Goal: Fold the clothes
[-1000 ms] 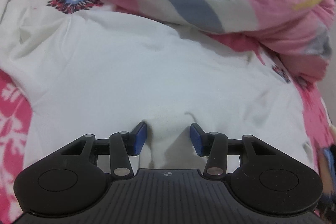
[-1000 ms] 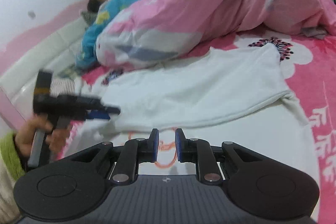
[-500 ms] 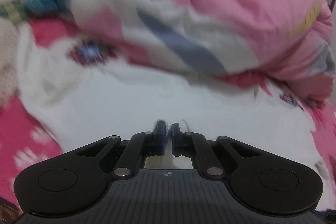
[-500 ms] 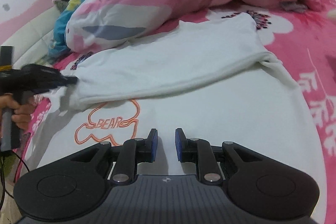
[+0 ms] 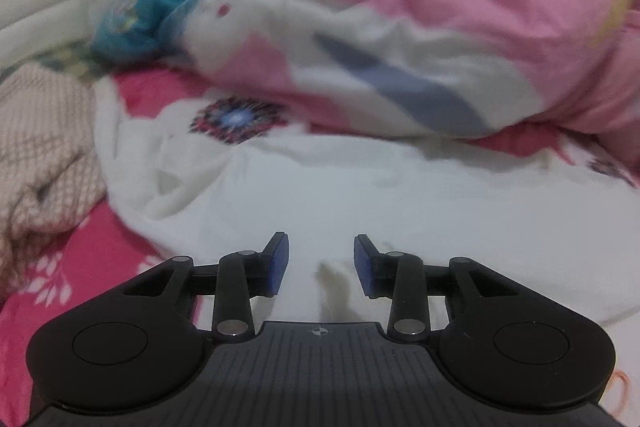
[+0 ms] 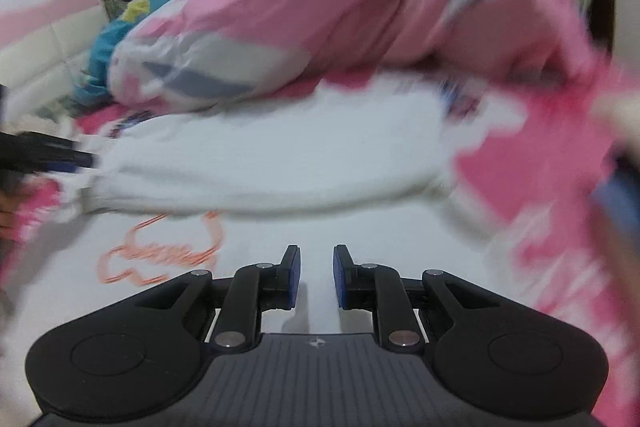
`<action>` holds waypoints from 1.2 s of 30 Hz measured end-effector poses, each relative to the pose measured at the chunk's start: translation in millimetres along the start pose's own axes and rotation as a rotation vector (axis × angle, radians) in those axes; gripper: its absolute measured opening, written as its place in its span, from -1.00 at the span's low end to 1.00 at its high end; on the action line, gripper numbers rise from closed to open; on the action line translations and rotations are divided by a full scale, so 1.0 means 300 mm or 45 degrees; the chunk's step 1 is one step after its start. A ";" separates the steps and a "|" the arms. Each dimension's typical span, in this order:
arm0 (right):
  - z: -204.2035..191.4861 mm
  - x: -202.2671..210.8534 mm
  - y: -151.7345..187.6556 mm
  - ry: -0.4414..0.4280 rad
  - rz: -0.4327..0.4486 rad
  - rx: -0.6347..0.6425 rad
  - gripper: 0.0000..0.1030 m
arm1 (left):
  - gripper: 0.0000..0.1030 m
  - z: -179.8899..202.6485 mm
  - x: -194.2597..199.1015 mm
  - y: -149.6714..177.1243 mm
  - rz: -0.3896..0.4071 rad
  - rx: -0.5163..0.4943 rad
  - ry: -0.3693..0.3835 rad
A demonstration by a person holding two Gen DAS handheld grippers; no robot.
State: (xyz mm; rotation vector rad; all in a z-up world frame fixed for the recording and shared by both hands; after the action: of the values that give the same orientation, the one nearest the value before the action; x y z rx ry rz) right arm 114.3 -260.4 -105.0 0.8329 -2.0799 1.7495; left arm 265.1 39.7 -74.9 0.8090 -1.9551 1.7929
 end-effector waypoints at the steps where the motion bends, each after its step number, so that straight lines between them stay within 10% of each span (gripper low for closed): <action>1: 0.020 -0.006 -0.019 0.084 0.002 0.066 -0.63 | -0.31 0.016 0.016 0.002 0.008 -0.026 0.040; 7: 0.137 -0.120 -0.050 0.285 -0.103 0.242 -0.60 | -0.30 0.138 -0.047 0.091 -0.073 -0.234 0.030; 12: 0.280 -0.103 -0.017 0.262 -0.097 -0.022 -0.55 | -0.29 0.028 -0.089 0.112 -0.184 -0.093 0.036; 19: 0.199 -0.003 -0.076 0.306 -0.065 0.029 -0.50 | -0.31 -0.110 -0.008 0.137 -0.217 0.101 0.125; 29: -0.253 -0.171 -0.247 -0.328 -0.009 0.209 -0.50 | -0.30 0.167 0.098 0.182 0.083 -0.479 0.156; 36: -0.457 -0.507 -0.208 -0.596 -0.195 0.248 -0.69 | -0.30 0.057 0.039 0.241 -0.062 -0.315 0.190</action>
State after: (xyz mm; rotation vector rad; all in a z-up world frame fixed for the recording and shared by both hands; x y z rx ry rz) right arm 252.8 -97.3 -112.5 1.5426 -2.0562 1.8250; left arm 212.5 22.9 -125.8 0.6175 -1.9898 1.4993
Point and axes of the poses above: each gripper's, at about its wrist camera, not at the fingertips, and x roughly against the way its jaws point, z to its right, y to its underside, the point moved 6 cm from there along -x, roughly the way its jaws point, and after that the axes turned 14 degrees about -y, right-handed, at the moved point
